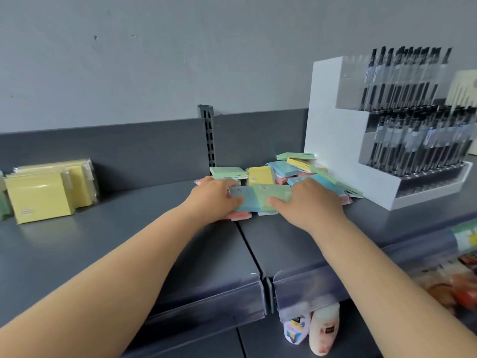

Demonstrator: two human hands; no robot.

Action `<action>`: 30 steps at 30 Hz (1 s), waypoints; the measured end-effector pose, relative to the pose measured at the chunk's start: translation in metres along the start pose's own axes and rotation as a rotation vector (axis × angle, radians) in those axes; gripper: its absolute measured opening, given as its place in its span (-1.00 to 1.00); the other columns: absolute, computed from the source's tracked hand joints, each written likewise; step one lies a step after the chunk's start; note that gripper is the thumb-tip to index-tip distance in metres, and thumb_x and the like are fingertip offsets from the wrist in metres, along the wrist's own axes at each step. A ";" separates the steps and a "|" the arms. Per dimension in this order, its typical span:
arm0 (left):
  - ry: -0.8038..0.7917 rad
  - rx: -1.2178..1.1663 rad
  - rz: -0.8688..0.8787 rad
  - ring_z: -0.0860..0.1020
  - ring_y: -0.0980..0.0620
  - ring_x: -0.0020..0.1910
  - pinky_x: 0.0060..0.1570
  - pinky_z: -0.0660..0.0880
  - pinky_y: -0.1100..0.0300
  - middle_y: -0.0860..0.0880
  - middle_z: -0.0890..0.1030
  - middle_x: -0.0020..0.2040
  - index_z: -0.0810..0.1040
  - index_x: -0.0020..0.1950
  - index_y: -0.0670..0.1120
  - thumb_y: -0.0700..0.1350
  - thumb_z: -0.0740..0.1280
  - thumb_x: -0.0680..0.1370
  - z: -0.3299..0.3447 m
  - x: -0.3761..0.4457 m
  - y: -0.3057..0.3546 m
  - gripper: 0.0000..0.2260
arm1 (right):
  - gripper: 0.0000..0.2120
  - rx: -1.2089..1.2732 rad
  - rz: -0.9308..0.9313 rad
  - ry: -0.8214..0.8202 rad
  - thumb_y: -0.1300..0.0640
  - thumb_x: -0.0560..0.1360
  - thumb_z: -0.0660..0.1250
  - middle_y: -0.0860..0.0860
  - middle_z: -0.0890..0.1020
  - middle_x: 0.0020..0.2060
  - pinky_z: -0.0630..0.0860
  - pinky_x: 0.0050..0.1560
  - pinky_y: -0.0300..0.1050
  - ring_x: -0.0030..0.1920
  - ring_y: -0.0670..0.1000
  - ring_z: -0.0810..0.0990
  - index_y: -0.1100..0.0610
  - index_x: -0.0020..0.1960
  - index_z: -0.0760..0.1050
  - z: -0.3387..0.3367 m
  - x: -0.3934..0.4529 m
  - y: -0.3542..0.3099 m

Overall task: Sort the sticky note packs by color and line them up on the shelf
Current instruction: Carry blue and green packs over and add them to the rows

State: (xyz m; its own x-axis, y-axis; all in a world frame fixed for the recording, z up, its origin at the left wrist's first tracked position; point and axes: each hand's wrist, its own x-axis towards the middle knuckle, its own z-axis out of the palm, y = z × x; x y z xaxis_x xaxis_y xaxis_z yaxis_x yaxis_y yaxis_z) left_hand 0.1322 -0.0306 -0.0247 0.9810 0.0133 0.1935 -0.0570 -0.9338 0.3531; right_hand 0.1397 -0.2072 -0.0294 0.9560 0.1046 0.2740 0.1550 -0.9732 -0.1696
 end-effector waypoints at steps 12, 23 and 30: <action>-0.118 -0.149 0.012 0.44 0.03 0.25 0.31 0.30 0.20 0.01 0.47 0.27 0.39 0.37 -0.04 -0.06 0.47 0.41 -0.024 -0.002 -0.010 -0.45 | -0.41 0.237 0.045 -0.082 -0.42 0.29 0.26 -0.01 0.61 -0.03 0.46 -0.13 -0.06 0.00 0.06 0.56 0.10 -0.02 0.46 0.003 -0.003 0.000; -0.137 -0.402 -0.012 0.54 -0.05 0.02 0.05 0.49 0.10 -0.06 0.57 0.06 0.47 0.14 -0.11 -0.28 0.46 0.37 -0.029 -0.005 -0.004 -0.62 | -0.45 0.840 -0.007 0.091 0.10 0.36 0.48 -0.05 0.46 0.08 0.36 -0.05 -0.13 0.06 0.00 0.46 0.05 0.24 0.27 -0.001 -0.005 -0.001; -0.058 -0.528 0.053 0.51 0.00 -0.20 -0.28 0.43 0.18 -0.06 0.60 0.00 0.45 0.01 -0.07 -0.32 0.30 0.47 -0.048 -0.014 -0.014 -0.80 | -0.63 1.257 -0.016 0.074 0.31 0.45 0.35 0.00 0.59 0.05 0.48 -0.06 -0.10 0.01 0.01 0.56 -0.07 0.08 0.34 -0.007 -0.005 -0.002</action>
State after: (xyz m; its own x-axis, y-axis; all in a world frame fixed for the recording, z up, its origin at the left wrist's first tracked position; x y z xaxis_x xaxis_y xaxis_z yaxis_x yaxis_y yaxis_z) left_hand 0.1109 -0.0006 0.0113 0.9820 -0.0626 0.1780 -0.1776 -0.6253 0.7599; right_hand 0.1328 -0.2076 -0.0241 0.9420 0.0632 0.3296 0.3346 -0.1013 -0.9369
